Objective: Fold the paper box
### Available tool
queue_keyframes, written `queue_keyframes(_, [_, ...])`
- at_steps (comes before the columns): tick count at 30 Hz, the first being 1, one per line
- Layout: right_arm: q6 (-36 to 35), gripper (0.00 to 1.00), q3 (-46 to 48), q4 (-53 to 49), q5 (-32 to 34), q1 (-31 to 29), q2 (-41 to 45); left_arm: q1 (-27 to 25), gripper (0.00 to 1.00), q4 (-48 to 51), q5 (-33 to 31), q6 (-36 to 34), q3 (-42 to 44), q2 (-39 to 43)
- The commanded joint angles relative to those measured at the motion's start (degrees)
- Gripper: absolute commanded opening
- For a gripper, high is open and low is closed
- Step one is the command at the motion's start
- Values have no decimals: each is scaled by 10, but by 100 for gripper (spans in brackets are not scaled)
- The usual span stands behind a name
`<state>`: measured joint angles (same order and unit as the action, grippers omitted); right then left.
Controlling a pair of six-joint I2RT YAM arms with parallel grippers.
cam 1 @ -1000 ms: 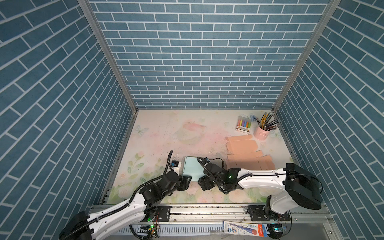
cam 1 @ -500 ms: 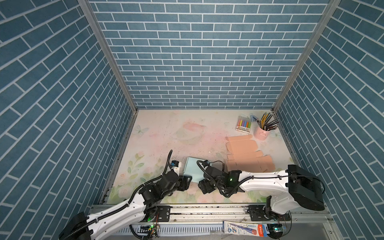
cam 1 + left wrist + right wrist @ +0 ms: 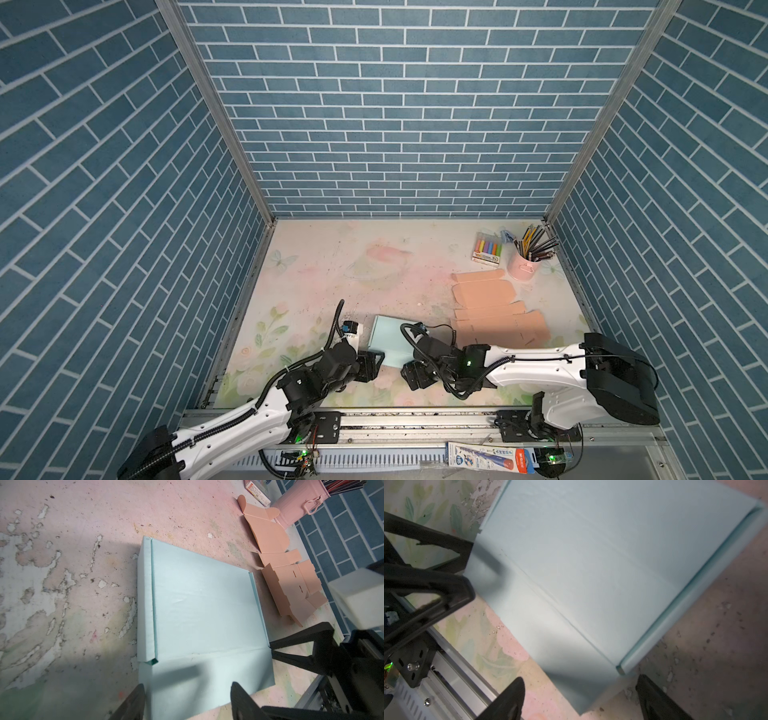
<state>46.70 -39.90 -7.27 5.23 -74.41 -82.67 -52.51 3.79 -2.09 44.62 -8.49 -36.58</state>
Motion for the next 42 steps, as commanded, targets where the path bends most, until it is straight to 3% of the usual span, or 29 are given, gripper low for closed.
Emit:
queue_keyframes(1, [28,85,2,-2,9,-6,12,-5,66,-9,-1,7,10,4])
queue_keyframes(30, [12,84,-50,13,-5,-27,-13,-10,65,-26,12,13,13,2])
queue_keyframes(42, [21,82,-38,-6,18,-24,-25,-12,65,-42,8,13,21,-17])
